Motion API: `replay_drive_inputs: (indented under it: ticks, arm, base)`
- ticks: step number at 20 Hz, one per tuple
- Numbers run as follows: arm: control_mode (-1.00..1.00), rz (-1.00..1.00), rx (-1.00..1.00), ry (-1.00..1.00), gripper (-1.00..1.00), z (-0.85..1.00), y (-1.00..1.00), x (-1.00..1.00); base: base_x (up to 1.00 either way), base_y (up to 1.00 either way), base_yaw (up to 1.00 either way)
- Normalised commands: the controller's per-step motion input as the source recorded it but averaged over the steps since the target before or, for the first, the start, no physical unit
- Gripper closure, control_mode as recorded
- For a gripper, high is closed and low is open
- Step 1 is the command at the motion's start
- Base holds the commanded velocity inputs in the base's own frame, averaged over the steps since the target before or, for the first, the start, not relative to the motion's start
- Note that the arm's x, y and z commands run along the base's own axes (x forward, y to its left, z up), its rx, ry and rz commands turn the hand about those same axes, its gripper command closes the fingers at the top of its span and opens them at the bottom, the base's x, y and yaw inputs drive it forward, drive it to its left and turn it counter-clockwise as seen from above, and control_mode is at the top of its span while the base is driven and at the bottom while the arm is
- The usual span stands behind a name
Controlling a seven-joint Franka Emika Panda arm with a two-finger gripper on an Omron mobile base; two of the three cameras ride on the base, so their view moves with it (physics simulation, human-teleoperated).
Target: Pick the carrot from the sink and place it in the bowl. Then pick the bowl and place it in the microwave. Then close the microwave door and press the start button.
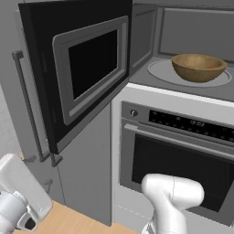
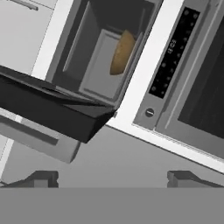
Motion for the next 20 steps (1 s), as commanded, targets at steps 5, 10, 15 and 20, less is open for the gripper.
replay_drive_inputs:
  ticks: [5, 10, 15, 20]
  arm:
    - [-1.0, 0.0, 0.0, -0.01, -1.0, -0.36, 0.49, 0.7]
    - [-1.0, -0.08, 0.0, -0.04, -1.0, -0.04, 0.39, 0.65]
    - [-1.0, -0.14, 0.0, -0.04, -1.0, 0.0, 0.07, 0.64]
    - [-1.0, -0.11, 0.0, -0.02, -1.0, 0.0, 0.0, 0.6]
  base:
    - [0.0, 0.0, 0.0]
    - [0.0, 0.0, 0.0]
    - [0.0, 0.0, 0.0]
    - [0.0, 0.0, 0.0]
